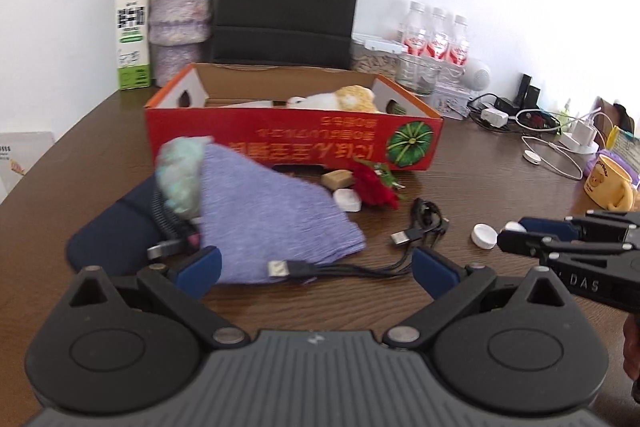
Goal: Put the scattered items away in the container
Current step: 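Grasp the black cable with the left tool while the right tool holds the cap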
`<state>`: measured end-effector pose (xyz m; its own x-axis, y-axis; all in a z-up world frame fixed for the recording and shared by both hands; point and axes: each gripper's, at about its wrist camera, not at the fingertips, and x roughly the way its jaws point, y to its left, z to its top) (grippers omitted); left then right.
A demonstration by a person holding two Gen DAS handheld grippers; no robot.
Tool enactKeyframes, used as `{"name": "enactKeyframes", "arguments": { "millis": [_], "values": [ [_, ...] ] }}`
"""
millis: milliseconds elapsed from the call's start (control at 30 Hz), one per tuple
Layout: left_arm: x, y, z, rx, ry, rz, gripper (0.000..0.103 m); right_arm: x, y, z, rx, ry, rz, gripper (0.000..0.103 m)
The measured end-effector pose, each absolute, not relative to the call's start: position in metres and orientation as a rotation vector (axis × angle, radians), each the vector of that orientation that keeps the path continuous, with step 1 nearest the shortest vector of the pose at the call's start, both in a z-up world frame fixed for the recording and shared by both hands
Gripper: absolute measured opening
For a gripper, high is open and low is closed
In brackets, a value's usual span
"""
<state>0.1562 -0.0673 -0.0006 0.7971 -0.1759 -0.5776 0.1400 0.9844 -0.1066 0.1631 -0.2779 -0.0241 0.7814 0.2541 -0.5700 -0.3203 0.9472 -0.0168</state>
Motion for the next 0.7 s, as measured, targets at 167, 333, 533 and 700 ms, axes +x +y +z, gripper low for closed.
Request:
{"name": "enactKeyframes", "arguments": {
  "millis": [167,333,533,700],
  "values": [
    [0.187,-0.1,-0.006,-0.023,0.664,-0.188,0.103,0.188,-0.303,-0.016,-0.112,0.58,0.285,0.027],
    [0.214,-0.135,-0.014,0.013,0.711,-0.208,0.102,0.217,-0.314,-0.019,-0.12,0.595,0.287,0.027],
    [0.245,-0.168,-0.026,0.009,0.757,-0.191,0.086,0.25,-0.322,-0.025,-0.116,0.605,0.285,0.027],
    [0.263,-0.184,-0.037,-0.002,0.793,-0.163,0.079,0.26,-0.335,-0.032,-0.062,0.603,0.29,0.027]
  ]
}}
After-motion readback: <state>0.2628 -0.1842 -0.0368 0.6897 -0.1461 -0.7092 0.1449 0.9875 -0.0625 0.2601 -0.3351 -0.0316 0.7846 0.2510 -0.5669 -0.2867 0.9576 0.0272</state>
